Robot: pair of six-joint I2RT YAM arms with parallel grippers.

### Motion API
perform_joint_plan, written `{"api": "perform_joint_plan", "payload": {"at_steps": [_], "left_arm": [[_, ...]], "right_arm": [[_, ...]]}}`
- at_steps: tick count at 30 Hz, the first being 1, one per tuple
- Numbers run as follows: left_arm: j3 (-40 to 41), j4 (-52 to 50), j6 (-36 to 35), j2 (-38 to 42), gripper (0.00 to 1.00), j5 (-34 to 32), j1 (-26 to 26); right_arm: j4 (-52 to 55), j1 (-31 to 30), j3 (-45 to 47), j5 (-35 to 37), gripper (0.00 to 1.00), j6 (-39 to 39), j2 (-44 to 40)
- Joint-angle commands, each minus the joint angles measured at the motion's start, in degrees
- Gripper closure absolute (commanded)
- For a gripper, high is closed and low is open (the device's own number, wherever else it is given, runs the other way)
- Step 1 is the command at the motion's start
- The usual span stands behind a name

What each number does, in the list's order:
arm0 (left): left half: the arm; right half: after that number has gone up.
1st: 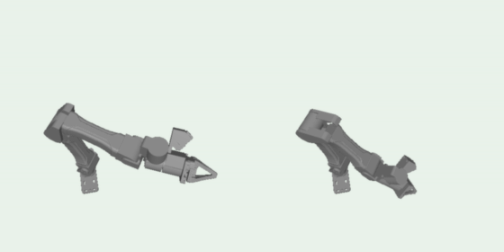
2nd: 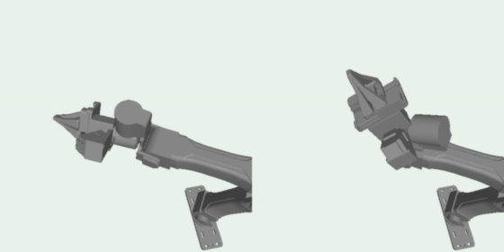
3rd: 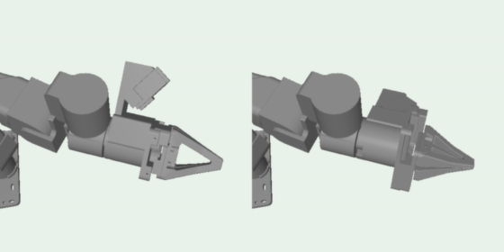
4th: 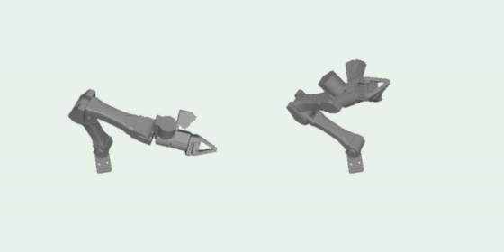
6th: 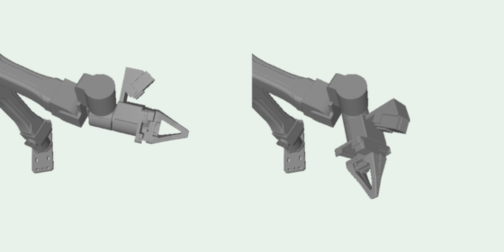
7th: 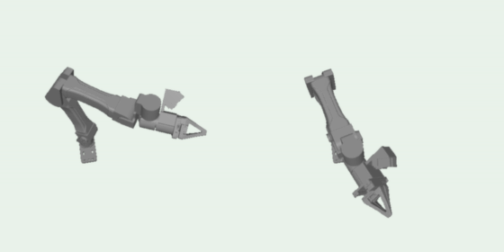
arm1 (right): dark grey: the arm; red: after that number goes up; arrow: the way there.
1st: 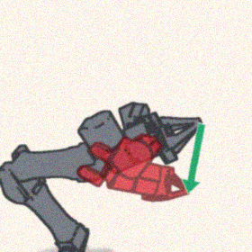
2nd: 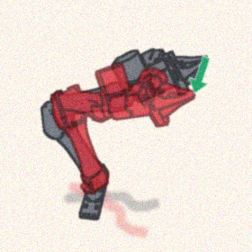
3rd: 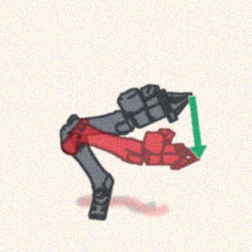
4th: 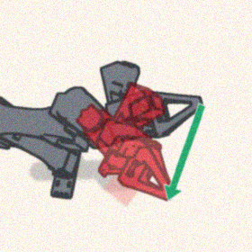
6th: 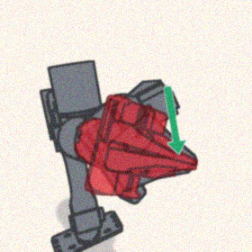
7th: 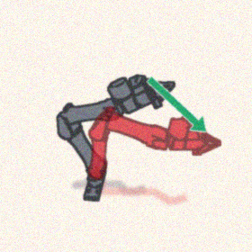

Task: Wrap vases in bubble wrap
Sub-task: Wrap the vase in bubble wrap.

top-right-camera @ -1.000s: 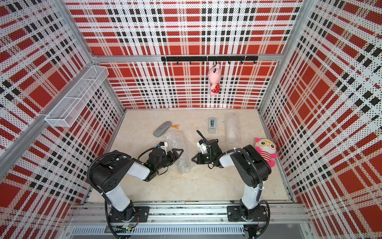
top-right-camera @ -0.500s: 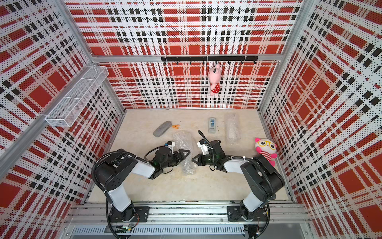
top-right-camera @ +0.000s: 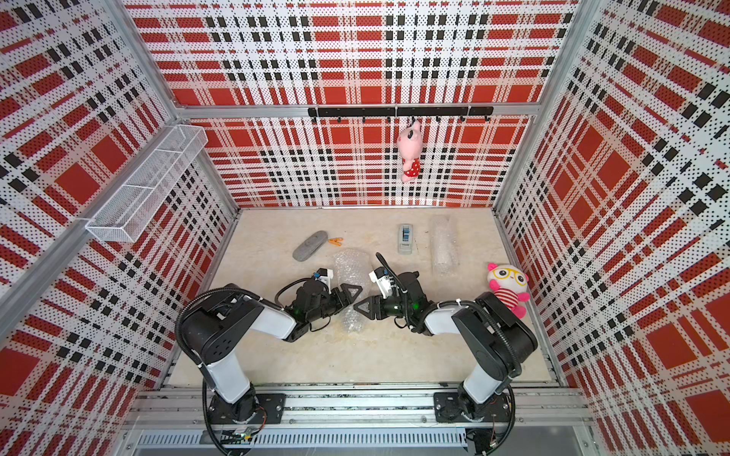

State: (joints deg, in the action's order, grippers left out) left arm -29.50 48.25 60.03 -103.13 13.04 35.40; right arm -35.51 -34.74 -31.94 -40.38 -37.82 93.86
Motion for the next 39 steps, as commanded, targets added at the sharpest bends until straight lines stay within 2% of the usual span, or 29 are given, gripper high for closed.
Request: {"api": "perform_joint_plan", "payload": {"at_steps": [1,4,6,11,15,21,26,31,34,39], "left_arm": [[2.1,-8.9,1.5,-0.1,0.32,0.5,0.7],[3.0,-8.9,1.7,2.1,0.30,0.8,0.5],[3.7,-8.7,2.0,3.6,0.28,1.1,0.2],[6.6,-5.5,3.5,6.8,0.13,2.9,-0.5],[9.2,-0.3,5.7,8.5,0.01,5.3,-1.2],[11.8,8.7,9.5,7.9,0.02,8.4,-1.5],[15.6,23.0,16.0,6.6,0.02,10.9,-1.8],[17.0,25.8,17.7,7.5,0.02,10.3,-2.0],[17.8,25.1,16.9,8.0,0.02,9.3,-2.7],[18.4,24.9,16.2,8.3,0.02,8.3,-3.2]], "right_arm": [[-10.3,-1.6,-0.1,-5.5,0.57,-0.7,-0.1],[-14.1,-1.6,-0.1,-6.9,0.75,-2.2,1.3],[-16.7,-1.6,0.2,-7.6,0.83,-3.3,2.2],[-14.5,-1.7,-0.9,-7.5,0.85,-2.2,4.0],[-6.6,-1.9,-2.7,-5.9,0.85,2.5,3.2],[1.9,-2.7,-5.7,-4.5,0.86,8.7,3.3],[4.8,-4.4,-8.0,-4.1,0.86,10.5,4.6],[6.4,-6.3,-9.2,-4.1,0.76,11.9,5.2],[5.2,-6.7,-8.9,-5.0,0.62,11.5,5.4],[4.4,-7.7,-8.4,-6.1,0.46,11.3,5.6]]}}
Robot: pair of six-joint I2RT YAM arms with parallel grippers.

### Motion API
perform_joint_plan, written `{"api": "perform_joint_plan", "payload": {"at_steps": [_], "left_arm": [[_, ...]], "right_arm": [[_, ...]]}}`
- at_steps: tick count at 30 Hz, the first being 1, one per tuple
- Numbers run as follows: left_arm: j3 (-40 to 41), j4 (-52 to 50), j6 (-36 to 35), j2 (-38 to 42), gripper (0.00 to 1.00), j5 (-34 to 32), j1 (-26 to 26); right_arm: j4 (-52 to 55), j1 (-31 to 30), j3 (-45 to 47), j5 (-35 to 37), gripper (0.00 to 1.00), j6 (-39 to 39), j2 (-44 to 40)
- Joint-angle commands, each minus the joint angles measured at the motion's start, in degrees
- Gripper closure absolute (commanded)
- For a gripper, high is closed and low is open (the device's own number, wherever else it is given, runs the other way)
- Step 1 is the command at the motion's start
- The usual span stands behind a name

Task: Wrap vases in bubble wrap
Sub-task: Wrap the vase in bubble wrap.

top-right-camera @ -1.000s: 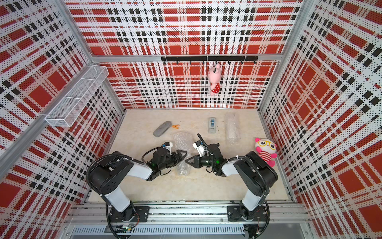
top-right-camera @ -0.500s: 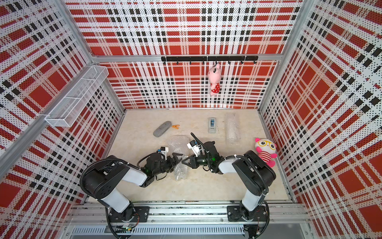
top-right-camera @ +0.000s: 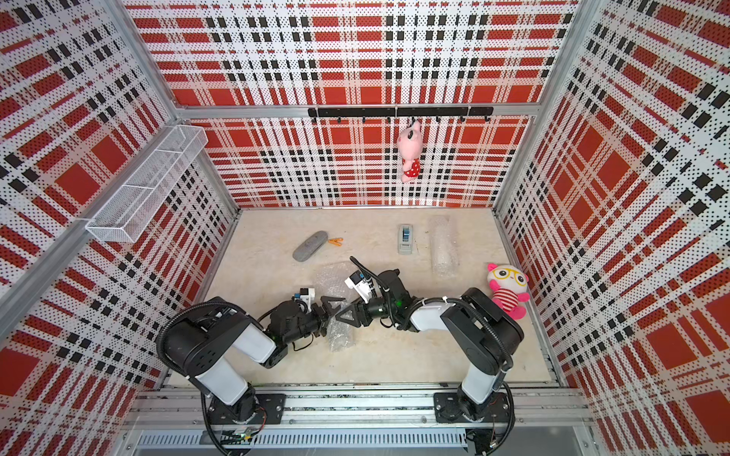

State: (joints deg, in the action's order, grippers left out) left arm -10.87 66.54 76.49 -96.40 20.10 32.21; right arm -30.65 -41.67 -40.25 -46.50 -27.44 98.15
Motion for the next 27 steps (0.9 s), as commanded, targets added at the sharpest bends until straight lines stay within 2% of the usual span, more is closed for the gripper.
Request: {"api": "perform_joint_plan", "payload": {"at_steps": [1,7,8,9,11,12,14,16,20,23,27], "left_arm": [[-0.3,6.7,-0.3,1.6,0.02,1.3,0.1],[-1.4,6.6,-0.9,1.9,0.01,-0.1,1.9],[-1.5,6.5,-1.0,1.6,0.02,-0.4,2.2],[-1.6,6.5,-1.0,1.3,0.03,-0.5,2.4],[-1.5,6.5,-1.1,1.1,0.11,-0.8,2.7],[-1.3,6.4,-1.2,1.3,0.19,-1.2,2.7],[-0.6,5.8,-1.4,1.8,0.33,-2.4,2.7],[-0.2,4.2,-1.8,2.6,0.39,-3.6,2.7],[0.0,0.6,-3.0,3.6,0.49,-5.4,2.4],[0.0,-2.4,-3.7,4.0,0.52,-6.5,2.1],[-0.5,-6.3,-4.9,4.4,0.52,-8.0,2.1]], "right_arm": [[-1.2,-0.9,0.3,-0.3,0.44,0.5,1.0],[-7.3,-0.9,1.5,-1.4,0.42,-3.4,-0.4],[-6.8,-0.8,1.0,-1.1,0.45,-3.4,0.0],[-6.0,-0.7,0.5,-0.7,0.51,-2.9,0.7],[-5.4,-0.4,-0.3,0.5,0.63,-2.6,2.0],[-5.5,-0.2,-0.6,0.6,0.67,-2.7,2.6],[-5.4,0.1,-0.8,0.7,0.68,-3.0,3.0],[-3.7,0.2,-0.8,1.5,0.67,-2.2,1.9],[3.8,1.3,-0.8,3.9,0.52,2.3,-1.6],[8.0,4.4,0.9,6.2,0.42,4.9,-5.4],[9.3,9.5,4.1,6.8,0.36,5.5,-10.1]]}}
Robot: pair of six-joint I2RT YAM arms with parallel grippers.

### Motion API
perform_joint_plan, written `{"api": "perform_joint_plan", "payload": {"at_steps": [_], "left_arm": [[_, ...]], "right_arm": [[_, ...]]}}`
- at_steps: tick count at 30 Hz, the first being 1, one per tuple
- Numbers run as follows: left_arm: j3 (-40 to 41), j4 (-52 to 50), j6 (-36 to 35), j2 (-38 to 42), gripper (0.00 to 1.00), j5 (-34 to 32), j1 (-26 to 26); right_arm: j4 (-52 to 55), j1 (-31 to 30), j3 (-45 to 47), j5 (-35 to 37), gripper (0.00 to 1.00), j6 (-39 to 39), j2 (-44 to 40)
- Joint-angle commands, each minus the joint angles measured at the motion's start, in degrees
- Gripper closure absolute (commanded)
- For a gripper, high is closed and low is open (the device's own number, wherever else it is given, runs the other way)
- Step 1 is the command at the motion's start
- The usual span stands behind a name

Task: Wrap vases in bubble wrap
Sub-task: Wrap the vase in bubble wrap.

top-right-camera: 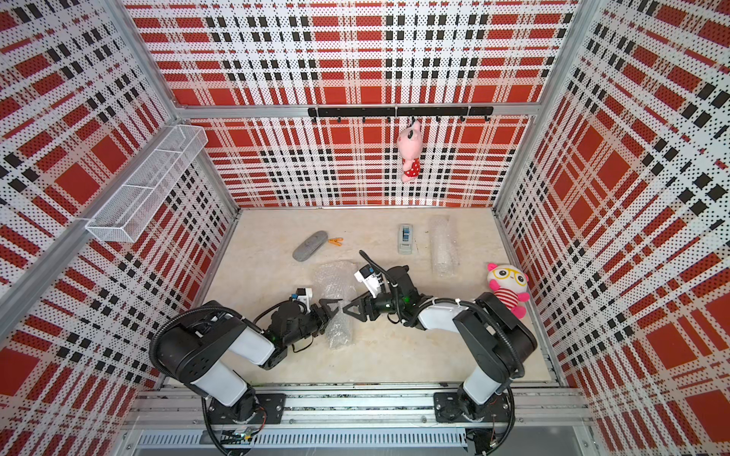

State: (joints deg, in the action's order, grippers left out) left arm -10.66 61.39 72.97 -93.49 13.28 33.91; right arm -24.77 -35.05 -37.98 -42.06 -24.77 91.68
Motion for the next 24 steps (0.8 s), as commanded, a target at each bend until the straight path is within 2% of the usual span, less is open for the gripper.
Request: {"api": "perform_joint_plan", "payload": {"at_steps": [1,4,6,8,10,11,13,17,20,24], "left_arm": [[-1.0,-2.0,-1.7,1.6,0.52,-1.4,0.4],[-1.5,-3.5,-2.2,1.6,0.52,-1.6,0.5],[-1.5,-3.6,-2.4,1.5,0.52,-1.6,0.6],[-1.6,-3.6,-2.3,1.3,0.52,-1.6,0.7],[-1.8,-3.7,-2.3,1.2,0.52,-1.5,0.9],[-1.9,-3.7,-2.3,1.0,0.52,-1.5,1.0],[-2.1,-3.7,-2.3,0.9,0.52,-1.4,1.2],[-2.3,-3.8,-2.2,0.9,0.52,-1.3,1.4],[-2.6,-3.9,-2.4,0.9,0.52,-1.1,1.5],[-3.2,-4.0,-2.5,0.6,0.52,-0.8,1.9]], "right_arm": [[4.0,4.0,2.4,2.9,0.35,3.1,-4.9],[5.7,7.0,3.9,6.3,0.34,3.6,-7.7],[5.4,8.6,4.9,8.7,0.42,2.7,-8.0],[5.0,8.8,5.2,10.7,0.56,2.0,-6.2],[2.4,8.7,4.8,7.9,0.64,0.3,-2.3],[-0.1,8.1,4.8,5.8,0.64,-1.4,-0.1],[-5.5,6.2,5.0,3.1,0.58,-4.5,2.7],[-11.0,1.7,3.6,2.0,0.36,-8.2,6.1],[-18.0,1.3,4.3,0.2,0.24,-12.6,8.2],[-20.3,1.0,4.4,-0.7,0.18,-14.4,10.2]]}}
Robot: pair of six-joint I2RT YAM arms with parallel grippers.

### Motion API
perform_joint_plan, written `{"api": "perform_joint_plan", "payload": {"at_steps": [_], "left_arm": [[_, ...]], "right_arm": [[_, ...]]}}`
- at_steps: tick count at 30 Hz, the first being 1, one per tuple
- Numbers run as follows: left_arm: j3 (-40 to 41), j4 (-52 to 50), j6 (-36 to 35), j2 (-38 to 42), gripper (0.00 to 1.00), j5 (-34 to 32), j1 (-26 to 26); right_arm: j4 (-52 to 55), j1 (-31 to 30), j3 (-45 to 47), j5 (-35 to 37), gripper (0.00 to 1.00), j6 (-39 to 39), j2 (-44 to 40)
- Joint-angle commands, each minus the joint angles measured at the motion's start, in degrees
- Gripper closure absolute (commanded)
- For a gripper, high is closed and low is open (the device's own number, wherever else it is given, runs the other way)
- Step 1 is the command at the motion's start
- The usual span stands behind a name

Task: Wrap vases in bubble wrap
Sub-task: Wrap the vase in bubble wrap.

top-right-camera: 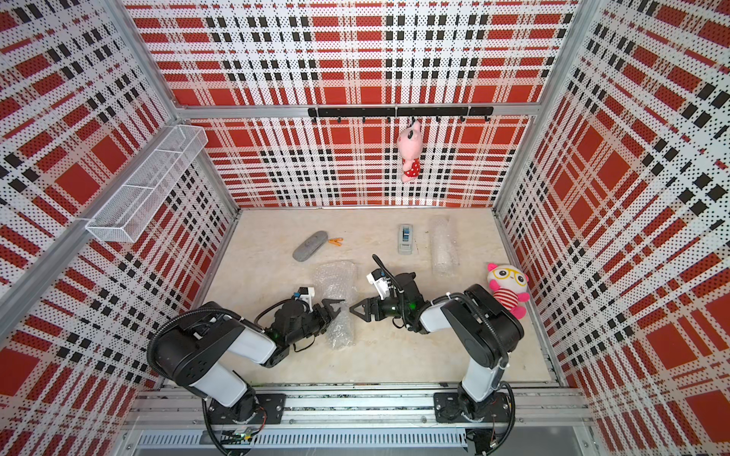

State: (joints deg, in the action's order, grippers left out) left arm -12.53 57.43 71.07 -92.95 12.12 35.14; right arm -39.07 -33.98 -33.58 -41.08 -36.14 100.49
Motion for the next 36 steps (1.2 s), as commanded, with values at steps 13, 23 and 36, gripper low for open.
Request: {"api": "perform_joint_plan", "payload": {"at_steps": [13,23,36], "left_arm": [[-2.5,-0.4,0.8,3.9,0.02,3.0,1.0],[-3.0,-0.5,1.7,10.5,0.02,6.3,1.5],[-2.3,0.8,-2.0,10.9,0.06,8.9,4.0]], "right_arm": [[2.5,-4.1,-4.2,2.0,0.14,2.8,5.1],[3.4,-4.2,-5.3,1.9,0.13,2.7,3.9],[4.3,-3.9,-6.8,4.1,0.13,1.6,7.8]]}}
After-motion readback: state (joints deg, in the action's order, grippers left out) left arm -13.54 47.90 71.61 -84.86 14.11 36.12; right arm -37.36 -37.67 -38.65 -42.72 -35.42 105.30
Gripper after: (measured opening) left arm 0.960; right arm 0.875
